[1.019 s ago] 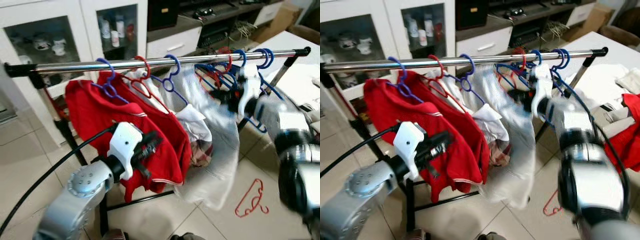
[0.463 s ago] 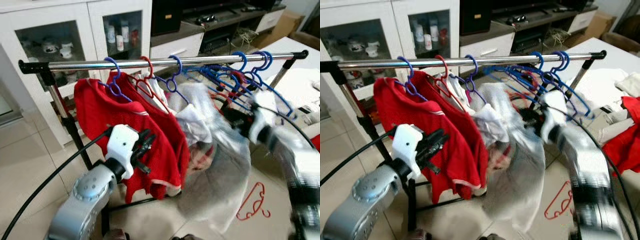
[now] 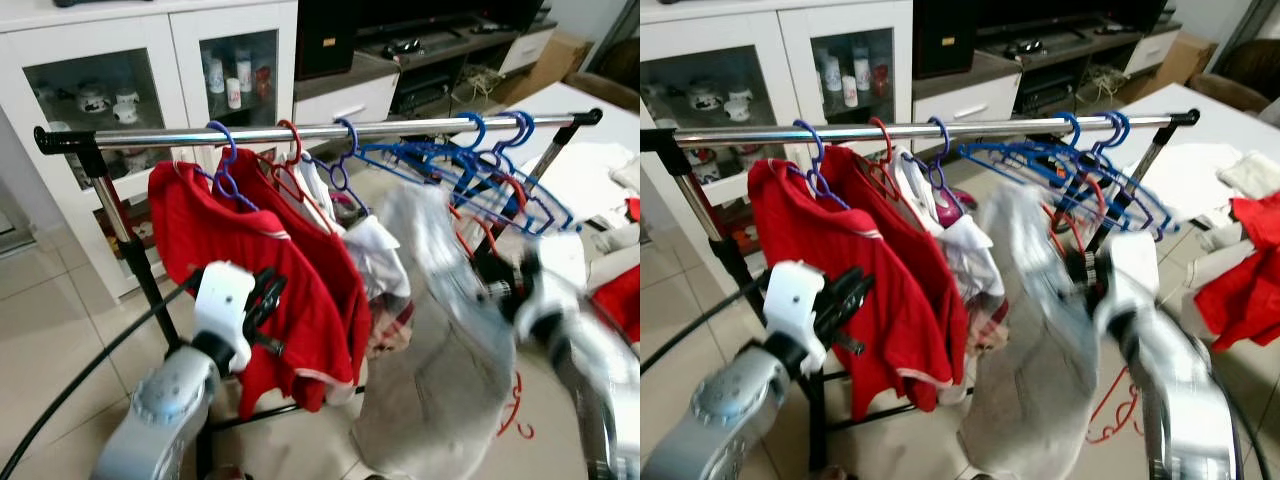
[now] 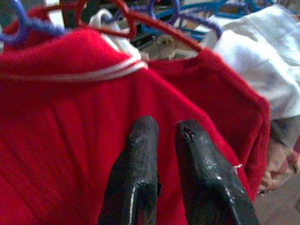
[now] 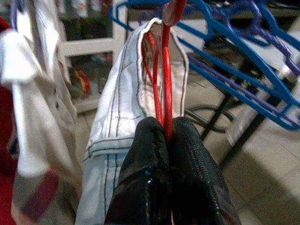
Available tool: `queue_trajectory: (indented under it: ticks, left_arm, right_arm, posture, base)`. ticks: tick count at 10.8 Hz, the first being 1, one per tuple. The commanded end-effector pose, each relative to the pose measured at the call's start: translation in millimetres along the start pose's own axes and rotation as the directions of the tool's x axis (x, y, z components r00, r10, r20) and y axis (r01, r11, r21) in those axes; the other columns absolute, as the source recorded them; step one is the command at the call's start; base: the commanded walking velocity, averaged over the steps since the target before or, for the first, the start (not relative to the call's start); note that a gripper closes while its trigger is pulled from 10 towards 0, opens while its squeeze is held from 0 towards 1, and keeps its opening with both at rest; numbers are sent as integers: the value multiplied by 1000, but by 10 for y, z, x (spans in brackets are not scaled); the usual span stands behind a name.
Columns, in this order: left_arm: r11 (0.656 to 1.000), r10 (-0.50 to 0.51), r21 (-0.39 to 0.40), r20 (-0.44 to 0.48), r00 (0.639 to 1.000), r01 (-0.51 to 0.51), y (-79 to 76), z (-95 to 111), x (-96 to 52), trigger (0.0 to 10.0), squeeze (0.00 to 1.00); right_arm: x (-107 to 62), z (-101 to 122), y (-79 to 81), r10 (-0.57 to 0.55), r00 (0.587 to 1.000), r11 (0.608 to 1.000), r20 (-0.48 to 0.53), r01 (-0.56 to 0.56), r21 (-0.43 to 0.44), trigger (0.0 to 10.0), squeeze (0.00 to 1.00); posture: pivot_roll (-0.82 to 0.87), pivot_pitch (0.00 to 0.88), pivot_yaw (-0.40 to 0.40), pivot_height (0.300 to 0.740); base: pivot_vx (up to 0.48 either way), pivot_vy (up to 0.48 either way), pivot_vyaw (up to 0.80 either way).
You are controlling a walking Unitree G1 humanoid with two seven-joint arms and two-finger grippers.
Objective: Hang hanger
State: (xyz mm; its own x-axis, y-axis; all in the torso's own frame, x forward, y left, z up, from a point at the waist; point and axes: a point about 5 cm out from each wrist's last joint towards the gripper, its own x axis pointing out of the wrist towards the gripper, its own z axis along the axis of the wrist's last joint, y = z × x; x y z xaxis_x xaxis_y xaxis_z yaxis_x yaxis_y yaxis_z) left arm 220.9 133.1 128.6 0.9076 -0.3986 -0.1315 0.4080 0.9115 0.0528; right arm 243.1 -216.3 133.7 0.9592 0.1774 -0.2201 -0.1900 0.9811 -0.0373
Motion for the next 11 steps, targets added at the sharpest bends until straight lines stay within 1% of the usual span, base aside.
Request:
queue_trajectory:
  ticks: [1, 2, 3, 4, 5, 6, 8, 11]
  left_arm:
    - [1000, 7, 21, 19, 1000, -7, -15, 19, -33, 10000, 0]
    - [1000, 7, 19, 16, 1000, -8, -17, 7, -50, 10000, 0]
    - [1000, 12, 1, 7, 1000, -12, -14, -8, -57, 10000, 0]
    - [1000, 12, 8, 3, 1000, -12, -15, -13, -69, 10000, 0]
    - [1000, 11, 17, 3, 1000, -11, -15, -16, -82, 10000, 0]
    - [1000, 19, 11, -1, 1000, -19, -6, -20, -90, 10000, 0]
    - [1000, 17, 15, 5, 1000, -17, 9, 14, -63, 10000, 0]
    - [999, -21, 39, -8, 1000, 22, 68, 46, -34, 10000, 0]
  right_arm:
    - [-78, 83, 51, -34, 999, 998, 40, 36, -42, 10000, 0]
    - [-96, 40, 129, -32, 999, 999, 36, 32, -6, 10000, 0]
    - [-82, -18, 233, -9, 1000, 1000, 17, 9, 5, 10000, 0]
    - [-88, -74, 288, 2, 1000, 1000, -10, -2, 12, 10000, 0]
    - [-102, -120, 317, 7, 999, 1000, -31, -7, 5, 10000, 0]
    - [-119, -163, 337, -3, 999, 1000, -41, 4, 11, 10000, 0]
    - [-111, -174, 351, -19, 999, 1000, -48, 20, 16, 10000, 0]
    - [-170, -258, 371, -76, 995, 996, -62, 79, 46, 10000, 0]
  posture:
    - [49, 0, -107, 740]
    - [49, 0, -109, 740]
    - [54, 0, -115, 740]
    - [58, 0, -118, 740]
    - [61, 0, -118, 740]
    - [63, 0, -110, 740]
    - [67, 0, -97, 740]
    - [65, 12, -29, 740]
  base:
    - [0, 0, 0]
    - [0, 0, 0]
    - [0, 0, 0]
    - [0, 0, 0]
    - [0, 0, 0]
    - [0, 0, 0]
    - [0, 0, 0]
    - [-320, 0, 0]
